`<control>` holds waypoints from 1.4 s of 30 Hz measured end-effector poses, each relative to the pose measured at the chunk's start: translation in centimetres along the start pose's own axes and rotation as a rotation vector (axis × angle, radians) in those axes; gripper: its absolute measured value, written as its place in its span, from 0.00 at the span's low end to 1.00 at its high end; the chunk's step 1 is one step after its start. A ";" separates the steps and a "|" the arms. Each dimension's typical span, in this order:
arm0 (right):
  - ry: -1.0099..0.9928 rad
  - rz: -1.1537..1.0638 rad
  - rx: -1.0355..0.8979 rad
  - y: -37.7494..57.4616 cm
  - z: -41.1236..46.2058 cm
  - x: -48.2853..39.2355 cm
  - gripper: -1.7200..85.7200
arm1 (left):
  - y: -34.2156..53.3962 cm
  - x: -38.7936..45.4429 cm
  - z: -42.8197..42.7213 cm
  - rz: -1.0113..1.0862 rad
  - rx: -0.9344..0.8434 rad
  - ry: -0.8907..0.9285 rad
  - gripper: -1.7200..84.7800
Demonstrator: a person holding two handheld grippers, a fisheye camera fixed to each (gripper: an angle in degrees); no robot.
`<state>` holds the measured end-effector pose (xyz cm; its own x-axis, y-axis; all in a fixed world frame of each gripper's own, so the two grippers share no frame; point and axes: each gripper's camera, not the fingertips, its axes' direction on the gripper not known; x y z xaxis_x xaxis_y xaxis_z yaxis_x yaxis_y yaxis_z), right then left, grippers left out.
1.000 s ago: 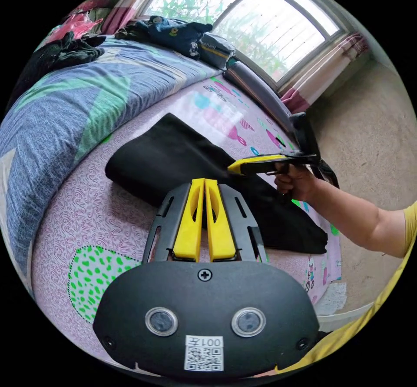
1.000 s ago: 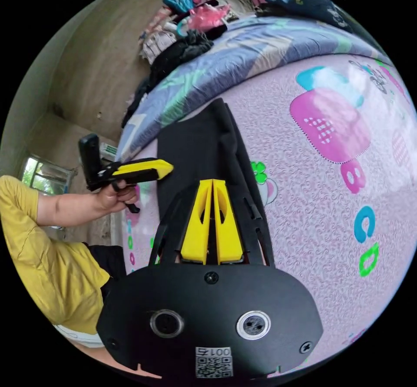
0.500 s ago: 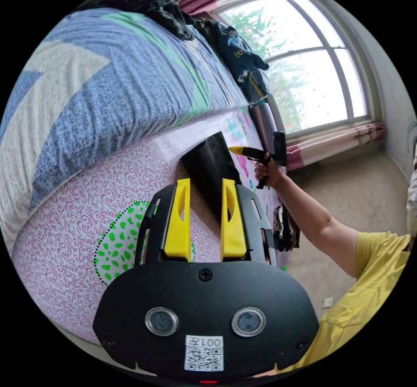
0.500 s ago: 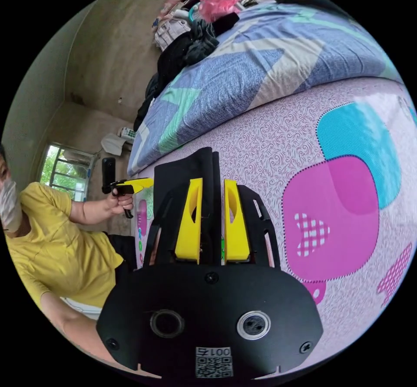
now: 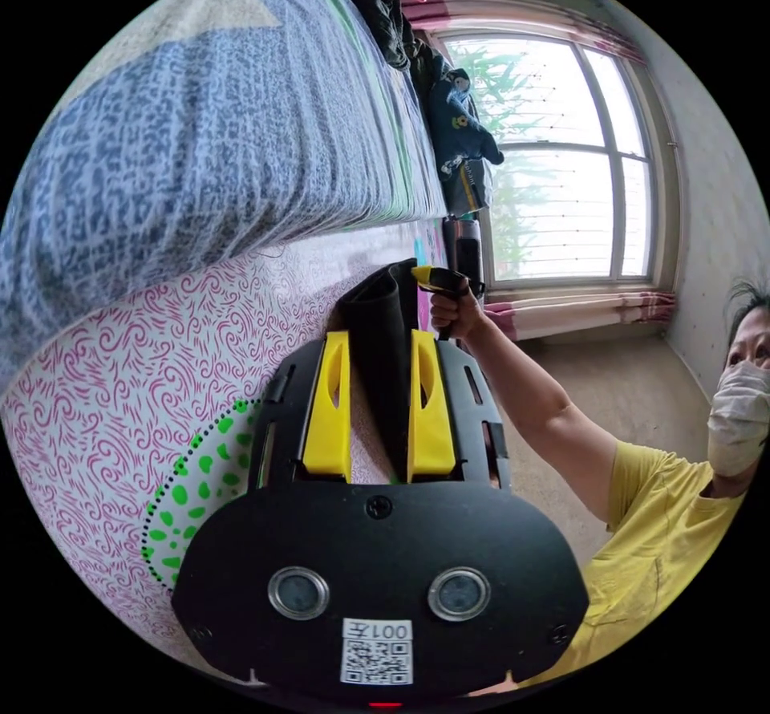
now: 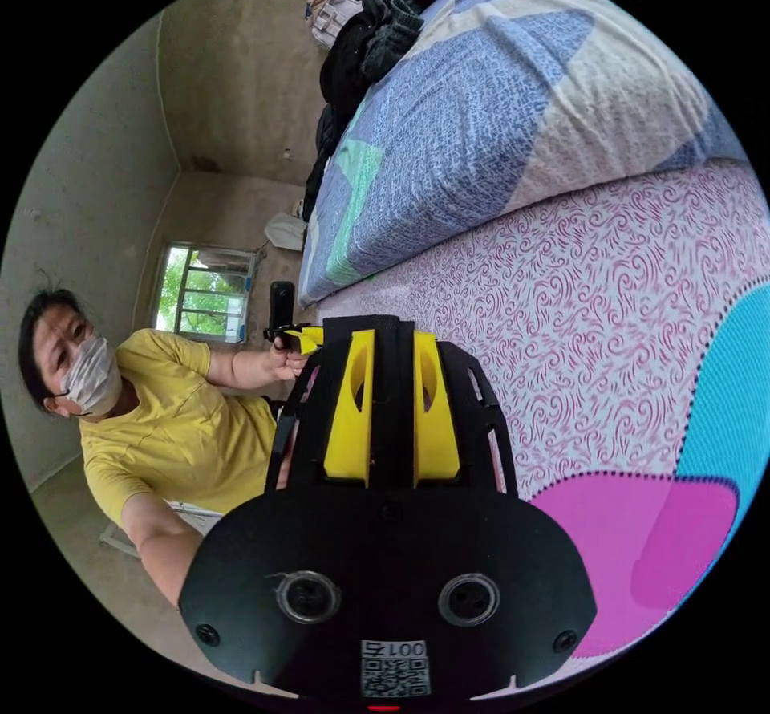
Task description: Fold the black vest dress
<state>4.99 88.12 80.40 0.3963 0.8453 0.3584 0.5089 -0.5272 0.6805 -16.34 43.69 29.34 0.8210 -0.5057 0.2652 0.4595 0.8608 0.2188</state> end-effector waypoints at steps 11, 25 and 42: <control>0.129 -0.170 -0.043 -3.1 -1.5 -5.0 0.05 | -1.1 0.2 1.7 0.063 0.091 -0.069 0.01; 0.184 -0.428 0.066 5.0 -7.3 -16.2 0.04 | 4.2 15.5 4.4 0.649 0.113 -0.191 0.01; 0.297 -0.189 -0.134 16.8 -0.6 -11.0 0.06 | 14.6 15.4 22.1 0.653 -0.311 -0.335 0.01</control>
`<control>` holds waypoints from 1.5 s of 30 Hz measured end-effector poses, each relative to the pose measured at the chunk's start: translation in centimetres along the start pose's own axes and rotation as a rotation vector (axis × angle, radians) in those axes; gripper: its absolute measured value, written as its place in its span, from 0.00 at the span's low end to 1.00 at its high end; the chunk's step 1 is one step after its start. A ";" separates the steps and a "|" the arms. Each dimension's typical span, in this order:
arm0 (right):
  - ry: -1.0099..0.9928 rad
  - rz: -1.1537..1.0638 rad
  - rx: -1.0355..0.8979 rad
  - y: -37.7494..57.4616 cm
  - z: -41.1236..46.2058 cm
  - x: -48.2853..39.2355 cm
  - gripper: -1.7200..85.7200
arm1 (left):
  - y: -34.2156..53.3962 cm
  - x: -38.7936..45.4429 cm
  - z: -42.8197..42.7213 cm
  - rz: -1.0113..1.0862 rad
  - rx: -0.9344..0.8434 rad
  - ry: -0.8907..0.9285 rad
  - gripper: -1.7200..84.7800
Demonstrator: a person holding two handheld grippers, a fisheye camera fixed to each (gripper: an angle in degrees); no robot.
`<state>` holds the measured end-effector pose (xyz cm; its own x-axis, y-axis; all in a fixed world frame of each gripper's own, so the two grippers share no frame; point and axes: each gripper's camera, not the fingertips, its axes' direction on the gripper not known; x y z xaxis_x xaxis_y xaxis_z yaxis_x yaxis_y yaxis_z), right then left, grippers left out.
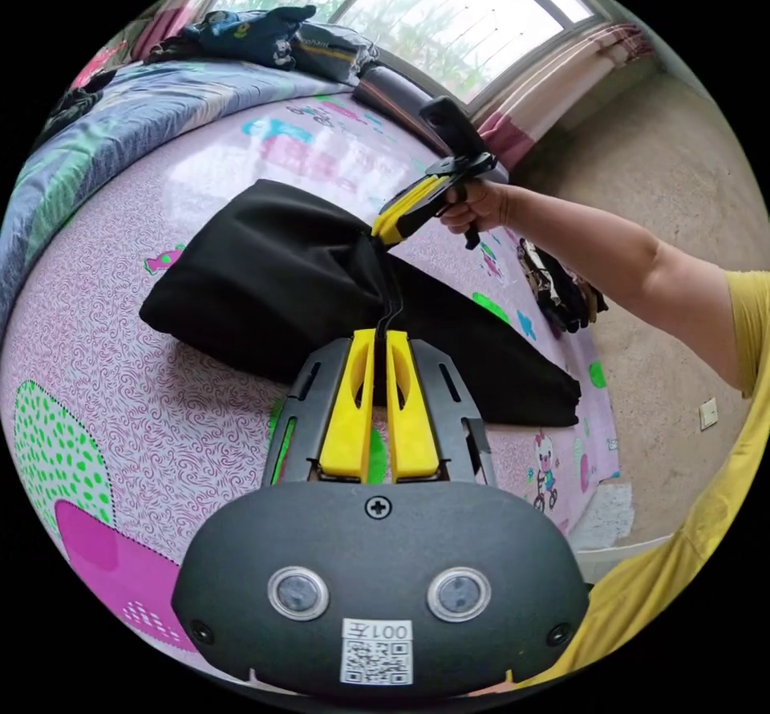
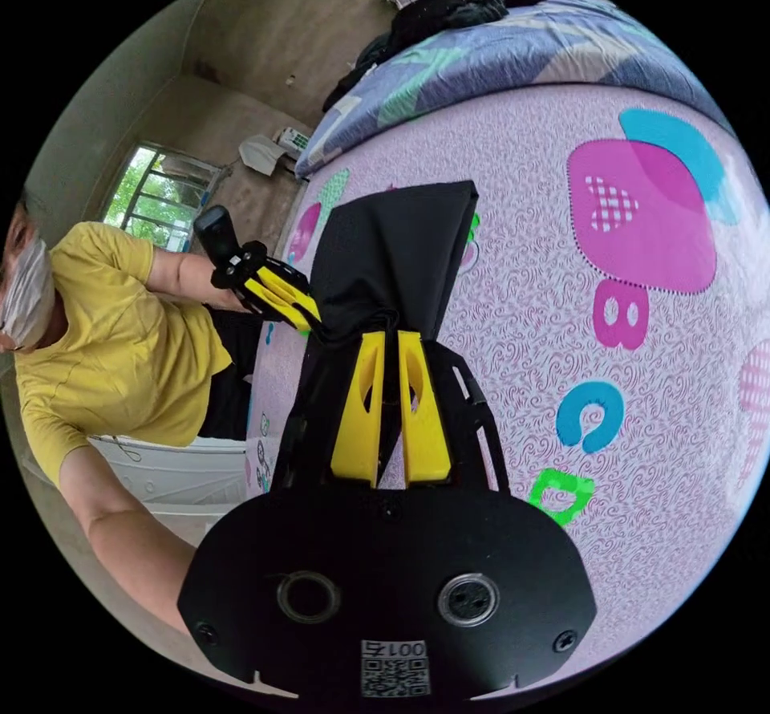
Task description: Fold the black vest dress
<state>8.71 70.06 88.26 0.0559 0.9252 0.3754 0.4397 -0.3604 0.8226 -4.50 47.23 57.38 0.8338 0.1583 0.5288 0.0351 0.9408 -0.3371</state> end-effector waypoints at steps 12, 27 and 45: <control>0.002 -0.063 0.154 -0.4 -3.8 -2.3 0.03 | -2.4 2.3 -6.9 0.105 0.108 0.095 0.01; -0.072 -0.016 -0.074 0.4 1.7 -0.1 0.02 | -3.0 1.7 0.1 -0.045 -0.042 0.020 0.00; -0.126 0.154 0.124 -4.7 -2.4 7.9 0.13 | 3.5 -10.2 -10.8 -0.569 0.332 0.149 0.08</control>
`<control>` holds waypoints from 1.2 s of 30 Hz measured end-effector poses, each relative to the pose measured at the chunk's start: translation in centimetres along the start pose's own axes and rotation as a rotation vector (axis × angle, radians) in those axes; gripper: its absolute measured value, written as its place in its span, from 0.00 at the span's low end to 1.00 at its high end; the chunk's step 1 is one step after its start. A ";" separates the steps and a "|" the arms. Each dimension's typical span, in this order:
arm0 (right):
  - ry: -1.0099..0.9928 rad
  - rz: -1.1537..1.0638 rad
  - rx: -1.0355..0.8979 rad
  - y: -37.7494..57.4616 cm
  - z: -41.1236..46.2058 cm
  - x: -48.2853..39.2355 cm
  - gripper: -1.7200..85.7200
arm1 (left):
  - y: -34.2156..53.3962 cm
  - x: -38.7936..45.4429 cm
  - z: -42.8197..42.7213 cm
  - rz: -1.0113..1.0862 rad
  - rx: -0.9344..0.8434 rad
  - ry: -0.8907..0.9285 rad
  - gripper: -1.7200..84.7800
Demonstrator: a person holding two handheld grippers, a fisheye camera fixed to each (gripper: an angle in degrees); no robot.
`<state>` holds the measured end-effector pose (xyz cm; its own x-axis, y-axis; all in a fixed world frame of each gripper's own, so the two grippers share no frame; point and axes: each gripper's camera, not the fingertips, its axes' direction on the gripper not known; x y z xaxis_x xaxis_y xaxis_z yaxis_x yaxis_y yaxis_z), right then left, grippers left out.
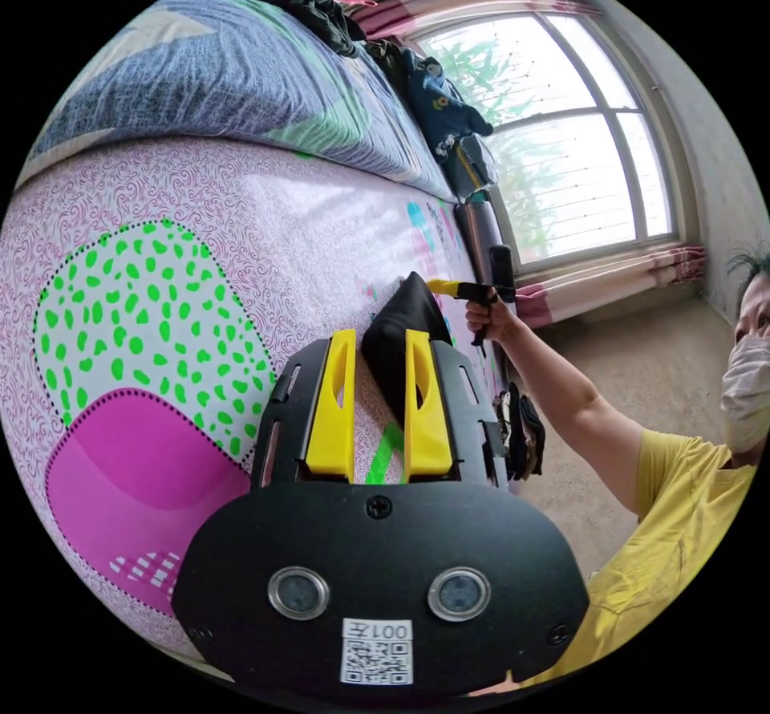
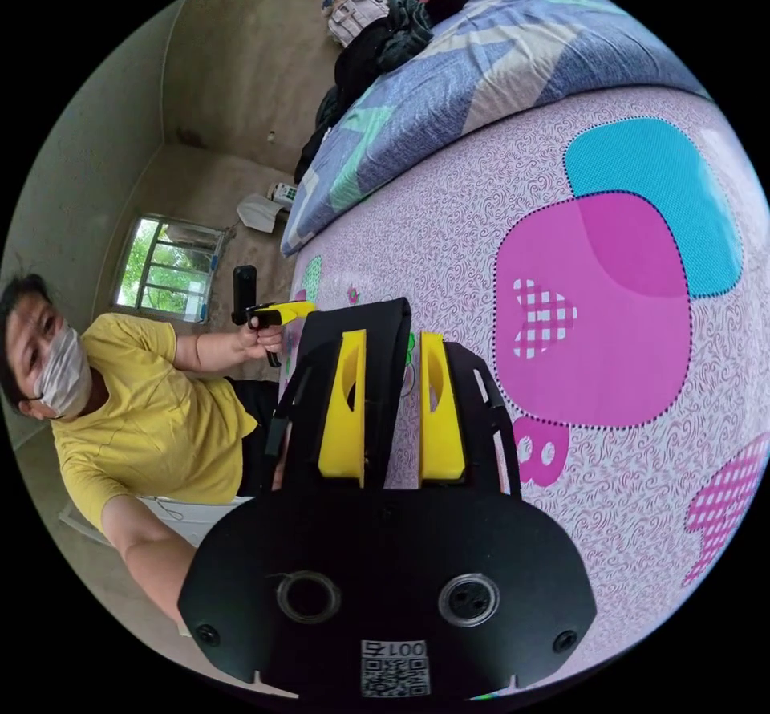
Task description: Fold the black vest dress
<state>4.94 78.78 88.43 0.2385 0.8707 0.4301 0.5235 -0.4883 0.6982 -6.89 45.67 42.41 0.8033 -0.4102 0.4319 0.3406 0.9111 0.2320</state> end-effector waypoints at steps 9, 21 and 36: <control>-0.126 0.012 -0.103 -1.0 1.4 2.5 0.13 | 0.4 -0.9 1.2 -0.007 -0.060 0.080 0.09; -0.164 -0.054 -0.134 0.3 3.8 2.8 0.06 | 2.4 -0.5 0.9 0.021 -0.068 0.159 0.05; 0.108 -0.398 0.087 9.3 -5.7 -11.9 0.04 | 3.8 17.9 -5.1 0.720 0.055 -0.050 0.03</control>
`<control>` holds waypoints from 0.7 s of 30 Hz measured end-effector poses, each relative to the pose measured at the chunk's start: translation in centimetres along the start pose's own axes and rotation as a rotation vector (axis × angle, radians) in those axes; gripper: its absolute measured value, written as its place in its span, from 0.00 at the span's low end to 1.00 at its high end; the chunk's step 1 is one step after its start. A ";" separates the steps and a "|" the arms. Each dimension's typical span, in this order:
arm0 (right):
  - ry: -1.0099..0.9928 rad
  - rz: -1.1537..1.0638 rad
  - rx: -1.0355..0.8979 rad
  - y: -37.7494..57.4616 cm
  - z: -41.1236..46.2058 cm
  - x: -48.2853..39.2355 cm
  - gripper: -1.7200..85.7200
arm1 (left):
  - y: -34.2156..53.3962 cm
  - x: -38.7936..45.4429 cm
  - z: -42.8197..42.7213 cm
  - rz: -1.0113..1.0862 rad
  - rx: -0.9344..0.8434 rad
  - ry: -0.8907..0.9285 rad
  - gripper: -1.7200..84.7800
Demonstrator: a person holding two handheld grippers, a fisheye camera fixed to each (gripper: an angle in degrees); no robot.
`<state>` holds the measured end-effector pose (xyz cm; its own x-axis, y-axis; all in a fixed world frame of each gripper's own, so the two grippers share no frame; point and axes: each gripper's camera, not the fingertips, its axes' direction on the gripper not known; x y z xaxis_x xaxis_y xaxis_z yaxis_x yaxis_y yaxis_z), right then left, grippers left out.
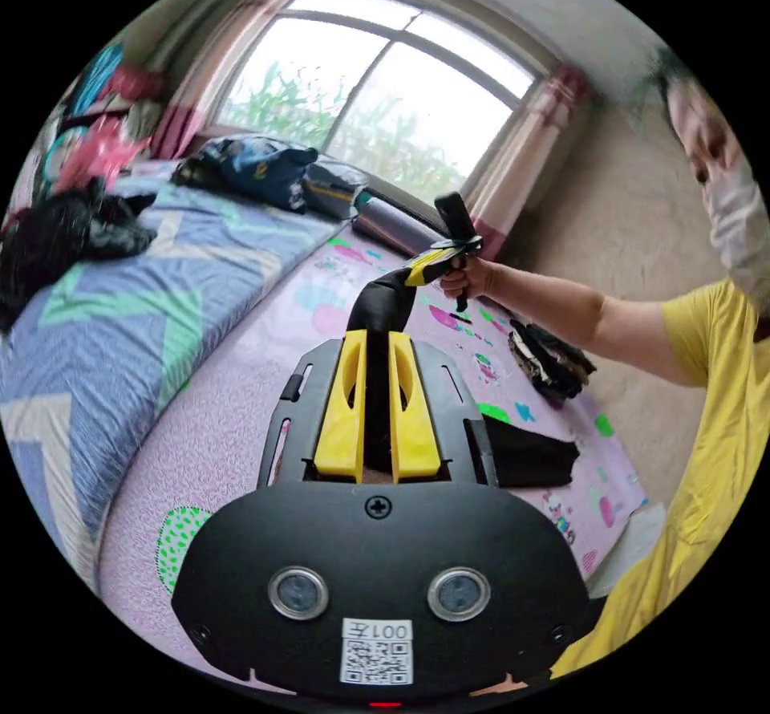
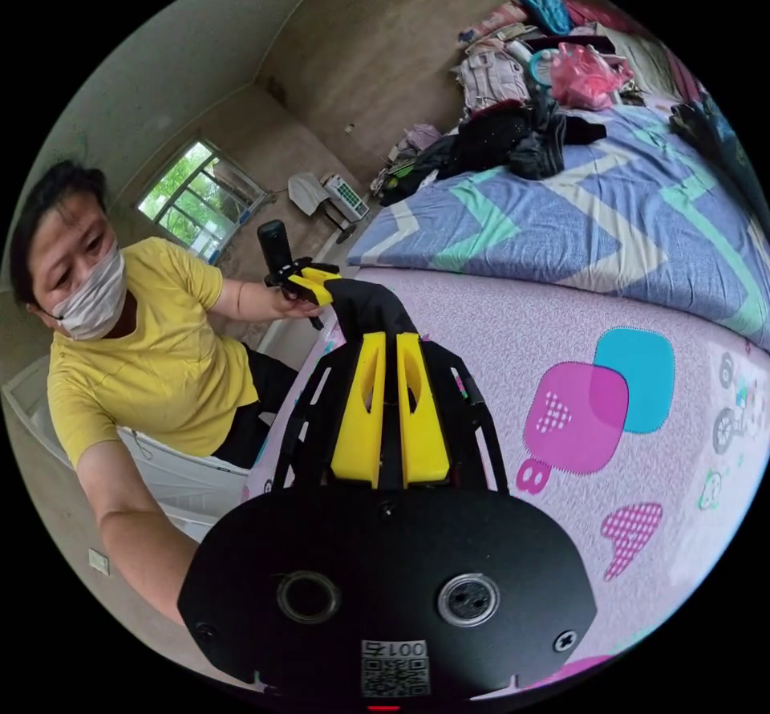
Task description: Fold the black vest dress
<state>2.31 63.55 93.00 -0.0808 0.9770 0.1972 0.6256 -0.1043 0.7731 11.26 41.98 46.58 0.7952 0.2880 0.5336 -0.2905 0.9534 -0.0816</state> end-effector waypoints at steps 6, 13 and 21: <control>0.017 0.056 0.008 11.1 -0.3 -5.0 0.04 | 3.4 14.1 2.7 0.265 -0.052 -0.061 0.03; 0.021 0.151 -0.100 22.2 5.0 -6.3 0.04 | 11.4 25.7 10.8 0.335 -0.244 -0.092 0.03; 0.049 0.155 -0.090 27.1 6.7 -7.3 0.04 | 13.9 32.0 14.9 0.545 -0.348 -0.175 0.03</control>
<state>25.07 54.81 108.42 -0.0280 0.9379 0.3459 0.5621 -0.2713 0.7813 24.71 63.14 75.00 0.4764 0.7458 0.4657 -0.4142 0.6575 -0.6293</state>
